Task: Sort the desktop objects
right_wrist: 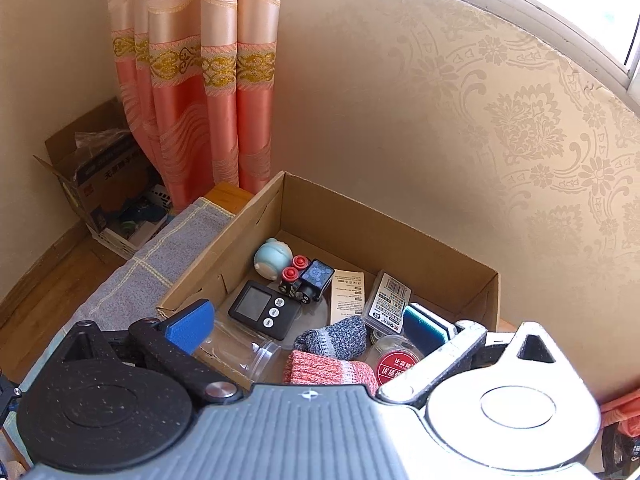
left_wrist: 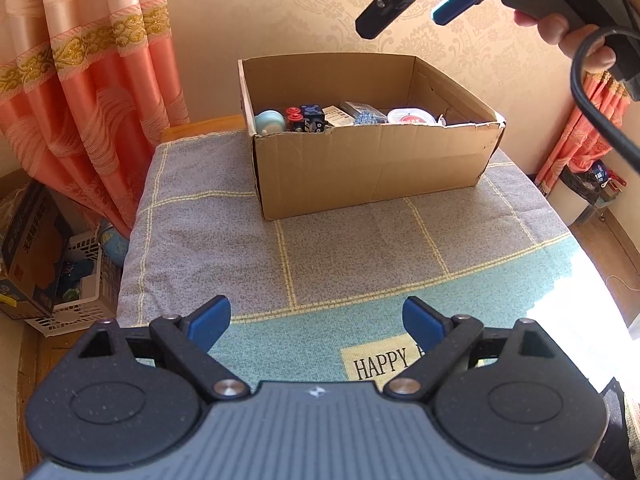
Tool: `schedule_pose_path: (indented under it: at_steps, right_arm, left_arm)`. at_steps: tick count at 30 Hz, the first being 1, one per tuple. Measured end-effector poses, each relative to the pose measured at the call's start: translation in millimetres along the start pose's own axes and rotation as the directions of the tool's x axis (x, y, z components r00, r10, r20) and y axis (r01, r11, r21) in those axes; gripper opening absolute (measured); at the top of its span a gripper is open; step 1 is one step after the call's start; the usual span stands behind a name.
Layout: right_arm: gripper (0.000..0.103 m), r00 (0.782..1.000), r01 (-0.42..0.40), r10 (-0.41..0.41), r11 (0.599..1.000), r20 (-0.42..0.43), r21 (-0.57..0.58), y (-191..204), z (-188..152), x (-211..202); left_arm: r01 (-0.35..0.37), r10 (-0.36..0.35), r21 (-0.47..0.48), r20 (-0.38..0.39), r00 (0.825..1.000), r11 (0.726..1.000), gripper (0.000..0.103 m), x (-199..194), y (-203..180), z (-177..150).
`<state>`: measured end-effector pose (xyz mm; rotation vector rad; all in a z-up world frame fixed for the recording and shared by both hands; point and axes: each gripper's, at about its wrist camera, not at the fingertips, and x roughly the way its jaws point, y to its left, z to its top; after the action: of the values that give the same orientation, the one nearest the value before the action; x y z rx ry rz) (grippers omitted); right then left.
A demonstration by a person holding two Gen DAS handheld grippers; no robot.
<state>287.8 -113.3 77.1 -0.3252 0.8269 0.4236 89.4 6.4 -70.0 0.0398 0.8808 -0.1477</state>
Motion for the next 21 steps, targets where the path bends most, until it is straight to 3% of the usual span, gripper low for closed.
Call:
schedule_pose_path:
  at_steps: [6, 14, 18, 21]
  right_arm:
    - [0.102, 0.999, -0.023, 0.025, 0.998, -0.028, 0.053, -7, -18, -25]
    - [0.102, 0.989, 0.01, 0.022, 0.977, -0.149, 0.212, -9, -77, -42]
    - [0.102, 0.986, 0.015, 0.031, 0.96, -0.162, 0.279, -6, -105, -52]
    - [0.102, 0.988, 0.031, 0.024, 0.937, -0.155, 0.347, -3, -123, -60]
  left_arm:
    - [-0.036, 0.036, -0.003, 0.002, 0.999, 0.999, 0.093, -9, -1, 1]
    - [-0.082, 0.081, 0.038, 0.034, 0.996, 0.996, 0.093, -20, -9, 6]
    - [-0.155, 0.152, 0.064, 0.06, 0.987, 0.986, 0.098, -26, -19, 8]
    - [-0.158, 0.153, 0.078, 0.067, 0.986, 0.984, 0.098, -29, -24, 11]
